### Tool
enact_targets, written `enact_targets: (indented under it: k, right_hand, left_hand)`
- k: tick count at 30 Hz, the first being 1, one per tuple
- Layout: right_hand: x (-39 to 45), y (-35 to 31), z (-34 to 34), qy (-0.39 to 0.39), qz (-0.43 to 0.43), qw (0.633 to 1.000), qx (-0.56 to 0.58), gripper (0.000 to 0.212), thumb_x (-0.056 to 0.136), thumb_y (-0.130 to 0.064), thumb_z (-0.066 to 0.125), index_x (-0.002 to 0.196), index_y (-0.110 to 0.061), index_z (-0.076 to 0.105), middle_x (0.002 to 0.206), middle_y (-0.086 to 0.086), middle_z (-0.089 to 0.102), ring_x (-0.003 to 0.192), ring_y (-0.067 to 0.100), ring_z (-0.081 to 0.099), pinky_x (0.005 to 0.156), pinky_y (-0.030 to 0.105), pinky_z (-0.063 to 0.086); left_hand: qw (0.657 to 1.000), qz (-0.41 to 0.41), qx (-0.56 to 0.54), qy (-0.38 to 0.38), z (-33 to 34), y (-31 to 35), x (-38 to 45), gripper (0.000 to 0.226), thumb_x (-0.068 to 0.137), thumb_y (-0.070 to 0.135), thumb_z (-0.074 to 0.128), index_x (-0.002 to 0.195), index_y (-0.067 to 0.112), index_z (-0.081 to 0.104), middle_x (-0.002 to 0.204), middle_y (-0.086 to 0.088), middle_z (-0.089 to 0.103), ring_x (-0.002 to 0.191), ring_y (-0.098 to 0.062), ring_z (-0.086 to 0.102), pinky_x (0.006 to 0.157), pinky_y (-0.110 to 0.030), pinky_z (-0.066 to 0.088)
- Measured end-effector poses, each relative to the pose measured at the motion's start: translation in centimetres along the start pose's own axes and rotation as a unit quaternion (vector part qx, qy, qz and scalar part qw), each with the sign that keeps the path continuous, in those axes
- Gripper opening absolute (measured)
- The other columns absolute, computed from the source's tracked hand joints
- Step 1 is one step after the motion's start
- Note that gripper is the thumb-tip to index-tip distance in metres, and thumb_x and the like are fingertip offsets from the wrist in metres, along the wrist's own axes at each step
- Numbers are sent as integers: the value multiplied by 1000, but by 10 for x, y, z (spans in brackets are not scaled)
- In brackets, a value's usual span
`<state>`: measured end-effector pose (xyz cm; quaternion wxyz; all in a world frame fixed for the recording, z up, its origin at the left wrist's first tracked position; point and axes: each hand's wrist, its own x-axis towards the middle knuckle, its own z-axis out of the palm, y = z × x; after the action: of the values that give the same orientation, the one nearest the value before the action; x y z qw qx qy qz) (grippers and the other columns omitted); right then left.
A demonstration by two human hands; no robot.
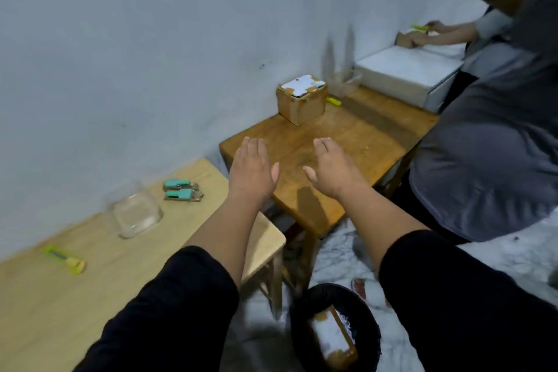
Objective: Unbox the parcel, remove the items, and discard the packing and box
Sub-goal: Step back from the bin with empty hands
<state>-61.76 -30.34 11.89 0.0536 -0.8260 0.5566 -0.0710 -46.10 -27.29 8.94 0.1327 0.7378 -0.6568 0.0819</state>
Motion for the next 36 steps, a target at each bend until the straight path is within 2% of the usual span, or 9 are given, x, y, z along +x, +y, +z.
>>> enact_targets:
  k: [3,7,13,17,21,25,28,31,36]
  right_hand:
    - [15,-38,-1,10,-36,999,13,67,94,-35,46,146,-5,14,155,11,19,144,24,18,114,37,25]
    - [36,-97,11,8,-83,996,33,67,93,-35,48,145,-7,17,153,10,23,140,25,26,109,39,32]
    - [67,-175,41,-35,-154,986,45,63,94,-35,47,143,-5,21,150,12,27,137,25,28,108,34,30]
    - [82,-207,80,-70,-169,982,52,66,93,-37,47,144,-6,18,151,11,25,138,25,28,109,34,31]
    - [99,-219,128,-132,-166,975,68,69,93,-38,48,147,-10,14,153,7,22,139,23,27,108,35,33]
    - [125,-219,178,-165,-169,967,90,72,90,-38,53,147,-12,15,153,6,22,137,21,30,109,35,33]
    - [145,-214,214,-186,-146,962,139,82,85,-40,62,147,-18,13,154,2,20,137,20,32,106,37,37]
    - [164,-209,248,-188,-153,952,185,96,77,-40,71,148,-16,10,155,3,19,141,20,24,112,39,33]
    - [190,-213,288,-180,-163,931,272,103,70,-37,78,146,-19,11,152,5,23,139,19,26,106,27,25]
  left_hand:
    - [999,-50,1,14,-14,-43,-5,55,94,37,42,135,1,31,137,-19,40,131,-31,35,112,-39,30]
    - [995,-92,24,10,-23,-107,-18,55,95,36,40,133,-2,31,133,-19,41,129,-32,35,112,-37,28]
    - [982,-187,2,9,-20,-199,-41,51,94,32,46,129,-3,36,129,-20,43,124,-32,38,105,-38,33]
    - [973,-230,-3,-13,2,-242,-60,57,94,33,45,134,-5,31,133,-22,41,128,-32,35,110,-38,28]
    - [956,-286,-49,-36,38,-270,-80,63,92,31,50,137,-6,28,137,-24,39,132,-34,33,110,-39,29]
    - [915,-376,-140,-41,79,-288,-89,76,89,36,55,144,-2,19,149,-22,27,140,-31,23,114,-38,25]
    - [894,-410,-178,-35,106,-296,-93,82,88,37,59,144,-3,14,152,-22,22,142,-31,19,115,-37,20]
    - [873,-440,-210,-22,127,-304,-93,89,85,37,64,146,-1,12,155,-19,19,143,-29,18,116,-33,15]
    - [838,-483,-253,3,146,-310,-97,93,82,46,63,149,13,7,156,-8,24,142,-22,24,116,-31,21]
